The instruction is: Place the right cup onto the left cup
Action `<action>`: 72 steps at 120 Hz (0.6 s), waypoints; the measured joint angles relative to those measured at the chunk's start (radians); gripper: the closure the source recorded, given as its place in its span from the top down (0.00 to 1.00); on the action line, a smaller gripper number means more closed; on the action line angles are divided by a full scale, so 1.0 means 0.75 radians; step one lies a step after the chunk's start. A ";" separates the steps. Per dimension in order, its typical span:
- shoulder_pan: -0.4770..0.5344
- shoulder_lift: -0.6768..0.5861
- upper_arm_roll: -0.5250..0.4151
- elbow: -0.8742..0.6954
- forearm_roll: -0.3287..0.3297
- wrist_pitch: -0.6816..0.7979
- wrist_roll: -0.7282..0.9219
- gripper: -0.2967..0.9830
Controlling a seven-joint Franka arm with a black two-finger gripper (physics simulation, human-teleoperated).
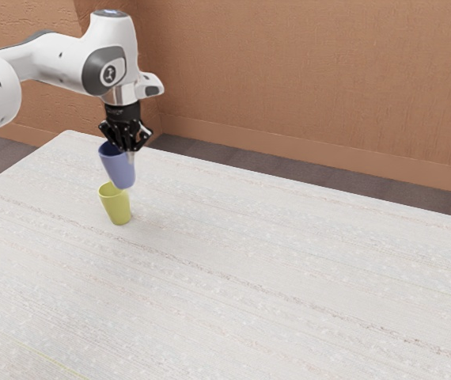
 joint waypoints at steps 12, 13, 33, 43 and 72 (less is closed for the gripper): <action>0.063 0.046 -0.027 0.067 0.017 -0.015 0.039 0.15; 0.069 0.049 -0.029 0.072 0.018 -0.016 0.042 0.15; 0.146 0.087 -0.063 0.125 0.028 -0.029 0.106 0.15; 0.170 0.118 -0.070 0.157 0.028 -0.032 0.136 0.15; 0.205 0.197 -0.078 0.229 0.026 -0.032 0.217 0.15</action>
